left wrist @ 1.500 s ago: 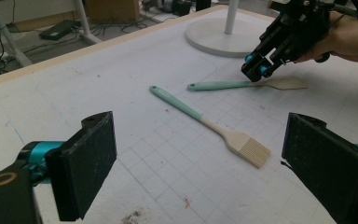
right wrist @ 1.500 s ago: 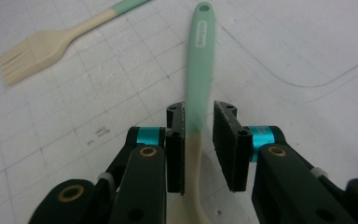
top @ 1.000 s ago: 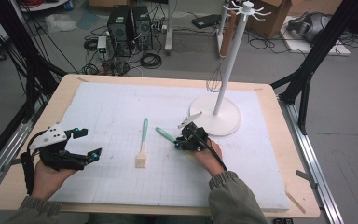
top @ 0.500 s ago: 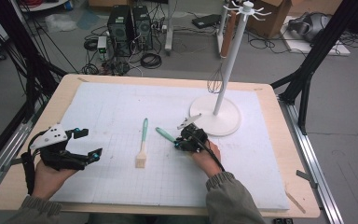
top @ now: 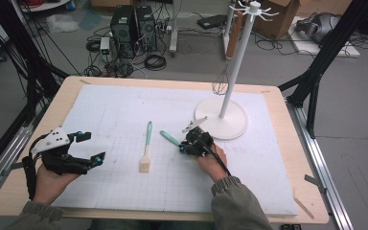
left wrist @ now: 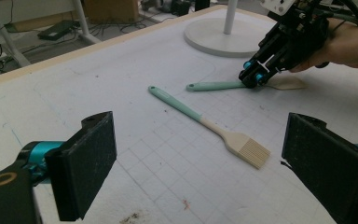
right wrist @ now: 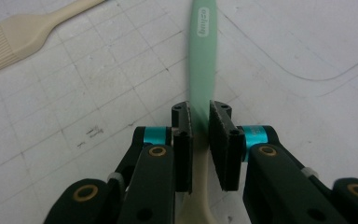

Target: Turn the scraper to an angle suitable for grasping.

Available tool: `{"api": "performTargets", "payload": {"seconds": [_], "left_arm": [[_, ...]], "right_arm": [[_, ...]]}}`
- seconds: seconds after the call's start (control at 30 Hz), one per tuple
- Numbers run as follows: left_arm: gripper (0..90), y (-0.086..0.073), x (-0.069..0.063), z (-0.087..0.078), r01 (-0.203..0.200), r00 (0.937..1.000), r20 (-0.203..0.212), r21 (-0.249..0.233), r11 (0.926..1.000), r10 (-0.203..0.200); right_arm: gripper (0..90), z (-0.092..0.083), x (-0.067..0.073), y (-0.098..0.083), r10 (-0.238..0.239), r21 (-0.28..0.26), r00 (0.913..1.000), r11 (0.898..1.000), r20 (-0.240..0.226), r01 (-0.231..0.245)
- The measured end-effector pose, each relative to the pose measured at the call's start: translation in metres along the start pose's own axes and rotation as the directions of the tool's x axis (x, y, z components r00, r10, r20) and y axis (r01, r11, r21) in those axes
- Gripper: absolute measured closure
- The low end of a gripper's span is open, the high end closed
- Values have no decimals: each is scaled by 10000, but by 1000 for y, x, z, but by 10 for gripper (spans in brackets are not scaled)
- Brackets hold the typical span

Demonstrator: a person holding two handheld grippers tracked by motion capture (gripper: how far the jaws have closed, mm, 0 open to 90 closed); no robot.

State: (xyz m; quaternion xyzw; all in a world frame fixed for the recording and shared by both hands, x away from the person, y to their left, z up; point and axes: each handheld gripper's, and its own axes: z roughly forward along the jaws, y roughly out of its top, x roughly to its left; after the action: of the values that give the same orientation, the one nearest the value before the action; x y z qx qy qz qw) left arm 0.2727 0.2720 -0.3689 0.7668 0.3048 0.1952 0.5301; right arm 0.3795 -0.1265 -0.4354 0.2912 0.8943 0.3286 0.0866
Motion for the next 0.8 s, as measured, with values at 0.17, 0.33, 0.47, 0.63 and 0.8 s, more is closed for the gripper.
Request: {"api": "performTargets", "payload": {"seconds": [0.17, 0.33, 0.47, 0.63, 0.8], "left_arm": [[104, 0, 0, -1, 45, 10000, 9, -22, 10000, -45], [105, -1, 1, -1, 59, 10000, 6, -6, 10000, -59], [105, 0, 2, -2, 105, 9999, 11, -52, 9999, -105], [105, -1, 4, -3, 103, 9999, -40, -52, 9999, -103], [105, 0, 4, -3, 84, 10000, -42, -98, 9999, -85]], "right_arm": [[802, -1, 1, 0, 245, 130, 9997, 9996, -5, -245], [802, 0, -2, -1, -33, -83, 9999, 10000, -95, 32], [804, 0, -2, -1, 72, -30, 9999, 10000, -98, -72], [804, 0, -1, 0, 77, -7, 9999, 10000, -107, -77], [804, 0, 0, 0, 70, 71, 10000, 10000, -54, -70]]}}
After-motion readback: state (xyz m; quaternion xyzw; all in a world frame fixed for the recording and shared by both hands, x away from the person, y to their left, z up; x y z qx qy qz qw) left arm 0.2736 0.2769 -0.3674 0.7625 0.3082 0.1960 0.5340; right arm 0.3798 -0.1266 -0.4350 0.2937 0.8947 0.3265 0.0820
